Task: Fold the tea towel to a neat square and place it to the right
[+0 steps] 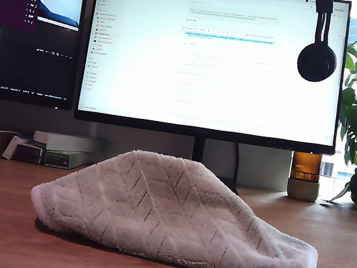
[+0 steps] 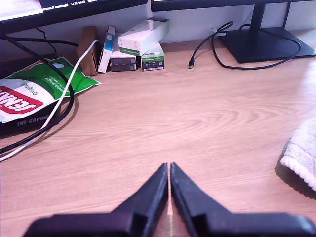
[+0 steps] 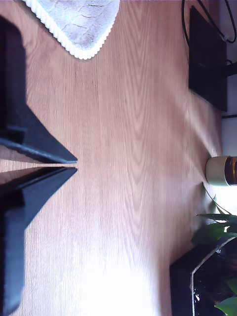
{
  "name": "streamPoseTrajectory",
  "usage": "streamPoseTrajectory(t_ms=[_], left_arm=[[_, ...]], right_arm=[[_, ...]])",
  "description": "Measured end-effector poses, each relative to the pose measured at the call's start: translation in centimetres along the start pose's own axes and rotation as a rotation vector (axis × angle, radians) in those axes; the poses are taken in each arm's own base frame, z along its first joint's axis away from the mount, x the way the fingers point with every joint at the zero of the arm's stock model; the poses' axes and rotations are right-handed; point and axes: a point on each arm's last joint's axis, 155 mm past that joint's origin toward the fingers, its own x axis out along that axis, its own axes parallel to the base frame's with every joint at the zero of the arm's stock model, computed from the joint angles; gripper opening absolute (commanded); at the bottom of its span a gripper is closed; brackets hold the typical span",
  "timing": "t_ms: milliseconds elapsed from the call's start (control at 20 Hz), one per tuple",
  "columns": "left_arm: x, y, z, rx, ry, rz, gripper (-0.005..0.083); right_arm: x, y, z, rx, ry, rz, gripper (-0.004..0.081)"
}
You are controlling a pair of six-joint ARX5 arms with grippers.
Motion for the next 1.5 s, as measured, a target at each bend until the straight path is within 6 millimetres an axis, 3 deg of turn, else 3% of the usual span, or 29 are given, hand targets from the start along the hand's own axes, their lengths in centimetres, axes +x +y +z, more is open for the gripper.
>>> streamPoseTrajectory(t_ms=[50,150,200,550,650,900,1050,1250,1500], left_arm=[[0.0,-0.5,0.3,-0.014,-0.013,-0.029,-0.0019],[-0.1,-1.1,2.2,-0.007,-0.091,-0.063,-0.0019],[-0.1,-1.2,2.2,-0.008,-0.09,-0.064,-0.0019],[-0.2,-2.1,2.5,-0.056,-0.099,-0.119,-0.0019],[-0.5,-3.5,3.4,-0.065,-0.13,-0.197,-0.0019],[-2.4,-8.9,4.2,-0.02,-0.16,-0.487,-0.0019],[-3.2,-10.7,3.9,-0.002,-0.15,-0.579,-0.0019],[-3.7,-12.5,3.0,0.031,-0.116,-0.656,-0.0019],[-1.5,-12.3,-0.2,-0.086,0.089,-0.605,-0.0002]], right_arm=[[0.0,0.0,0.3,-0.001,-0.013,-0.001,-0.0011],[-0.3,-0.2,3.9,-0.02,-0.156,-0.008,-0.0011],[-0.6,-0.2,5.3,-0.026,-0.206,-0.011,-0.0011],[-0.8,0.7,5.6,0.018,-0.217,0.041,-0.0011],[-1.0,1.4,6.2,0.179,-0.233,0.103,-0.0011],[-0.7,3.5,5.0,0.358,-0.147,0.23,-0.0011],[0.0,5.1,3.4,0.387,-0.042,0.303,-0.0011],[0.9,7.4,1.1,0.387,0.106,0.38,-0.0011],[1.3,9.7,0.8,0.342,0.206,0.465,-0.0011]])
